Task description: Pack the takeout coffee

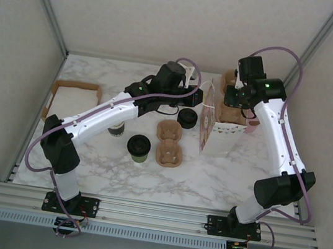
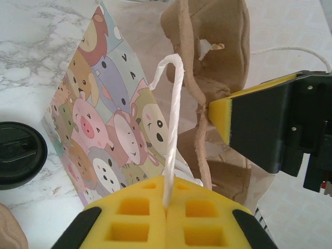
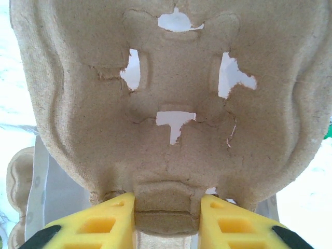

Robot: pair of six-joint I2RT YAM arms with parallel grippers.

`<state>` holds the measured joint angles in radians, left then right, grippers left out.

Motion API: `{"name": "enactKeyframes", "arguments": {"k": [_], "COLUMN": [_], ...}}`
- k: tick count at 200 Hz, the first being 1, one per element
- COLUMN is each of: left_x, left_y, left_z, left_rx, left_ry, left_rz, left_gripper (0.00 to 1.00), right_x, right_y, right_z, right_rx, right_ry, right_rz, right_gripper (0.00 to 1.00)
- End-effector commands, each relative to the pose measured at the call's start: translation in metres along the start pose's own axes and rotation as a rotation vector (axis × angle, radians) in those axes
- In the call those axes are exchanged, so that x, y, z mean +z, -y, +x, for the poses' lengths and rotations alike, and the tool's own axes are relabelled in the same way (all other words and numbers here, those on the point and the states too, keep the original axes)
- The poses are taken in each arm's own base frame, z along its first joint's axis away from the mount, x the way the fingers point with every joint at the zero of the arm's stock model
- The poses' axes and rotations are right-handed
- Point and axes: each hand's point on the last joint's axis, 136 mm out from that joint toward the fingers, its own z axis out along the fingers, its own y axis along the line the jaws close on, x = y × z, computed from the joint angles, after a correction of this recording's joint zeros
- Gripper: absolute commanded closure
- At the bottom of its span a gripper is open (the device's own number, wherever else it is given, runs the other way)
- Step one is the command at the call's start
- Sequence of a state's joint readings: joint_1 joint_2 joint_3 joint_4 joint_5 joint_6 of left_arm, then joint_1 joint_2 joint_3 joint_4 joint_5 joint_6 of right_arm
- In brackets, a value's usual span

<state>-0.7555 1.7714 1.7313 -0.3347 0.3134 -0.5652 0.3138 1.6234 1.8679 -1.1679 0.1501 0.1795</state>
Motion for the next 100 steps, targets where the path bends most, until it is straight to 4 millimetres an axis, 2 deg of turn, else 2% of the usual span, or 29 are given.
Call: {"name": "enactKeyframes", "arguments": {"k": [1,100], "left_x": [-0.016,-0.014], "left_y": [0.004,0.002], "left_z": [-0.011,-0.011], "left_rx": [-0.007,-0.010], "left_ry": [0.041,0.040], "left_rz": [0.002,0.002], "left_gripper": [0.96,0.96], "right_x": [0.013,0.048], "right_y": [-0.002,-0.007], "right_z": [0.008,0.025], "right_rx": [0.016,-0.014], "right_ry": [-0.059,-0.129], "right_rz": [-0.006,0.016], "right_gripper": [0.71,0.72]}}
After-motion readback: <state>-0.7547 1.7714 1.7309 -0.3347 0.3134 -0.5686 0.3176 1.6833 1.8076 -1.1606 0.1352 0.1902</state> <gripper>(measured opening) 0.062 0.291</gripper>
